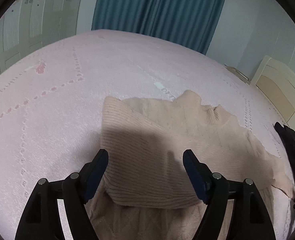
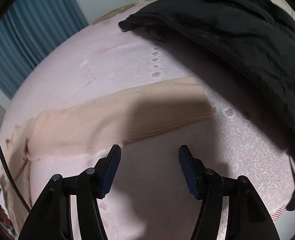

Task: Fold small clothes
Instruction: 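Grasp the other sleeve cuff with the right tool and lift it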

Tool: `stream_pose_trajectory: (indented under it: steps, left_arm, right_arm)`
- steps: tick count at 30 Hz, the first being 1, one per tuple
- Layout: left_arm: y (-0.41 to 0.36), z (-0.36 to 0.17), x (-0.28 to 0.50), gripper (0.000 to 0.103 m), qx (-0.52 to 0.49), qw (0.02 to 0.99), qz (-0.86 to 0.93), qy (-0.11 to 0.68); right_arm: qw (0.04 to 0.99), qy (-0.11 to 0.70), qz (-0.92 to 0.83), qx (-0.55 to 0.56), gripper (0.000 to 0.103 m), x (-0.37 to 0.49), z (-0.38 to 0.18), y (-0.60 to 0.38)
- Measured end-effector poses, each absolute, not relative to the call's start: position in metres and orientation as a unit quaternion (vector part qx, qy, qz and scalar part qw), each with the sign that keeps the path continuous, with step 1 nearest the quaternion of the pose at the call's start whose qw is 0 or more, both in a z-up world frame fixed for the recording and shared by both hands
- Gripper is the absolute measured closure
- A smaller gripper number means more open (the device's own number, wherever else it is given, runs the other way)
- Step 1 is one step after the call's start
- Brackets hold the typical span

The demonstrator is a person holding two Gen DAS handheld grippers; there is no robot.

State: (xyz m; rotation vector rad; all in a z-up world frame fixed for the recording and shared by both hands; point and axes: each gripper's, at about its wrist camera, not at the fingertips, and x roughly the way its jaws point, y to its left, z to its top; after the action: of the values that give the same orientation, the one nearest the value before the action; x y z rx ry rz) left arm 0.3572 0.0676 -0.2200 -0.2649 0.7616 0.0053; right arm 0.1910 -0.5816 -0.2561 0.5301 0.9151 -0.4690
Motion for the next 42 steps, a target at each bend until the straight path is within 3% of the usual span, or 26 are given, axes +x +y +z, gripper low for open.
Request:
stream_pose_trajectory:
  steps: [12, 13, 15, 16, 31, 42]
  left_arm:
    - [0.092, -0.217, 0.363, 0.026, -0.181, 0.916, 0.02, 0.357]
    - [0.093, -0.217, 0.363, 0.026, -0.184, 0.916, 0.02, 0.357]
    - [0.094, -0.216, 0.362, 0.026, -0.186, 0.916, 0.019, 0.355]
    - [0.095, -0.215, 0.361, 0.026, -0.186, 0.917, 0.019, 0.353]
    - [0.147, -0.197, 0.338, 0.025, -0.227, 0.917, 0.031, 0.328]
    - [0.202, -0.199, 0.323, 0.025, -0.248, 0.911, 0.066, 0.324]
  right_arm:
    - [0.829, 0.404, -0.266, 0.279, 0.045, 0.221, -0.265, -0.62]
    - [0.829, 0.409, -0.274, 0.265, 0.052, 0.225, -0.265, -0.619]
    - [0.831, 0.419, -0.291, 0.22, 0.088, 0.234, -0.264, -0.612]
    - [0.833, 0.421, -0.287, 0.214, 0.097, 0.236, -0.263, -0.611]
    - [0.914, 0.334, -0.228, 0.034, 0.098, 0.306, -0.119, -0.455]
    - [0.947, 0.32, 0.01, 0.009, 0.098, 0.368, -0.079, -0.203]
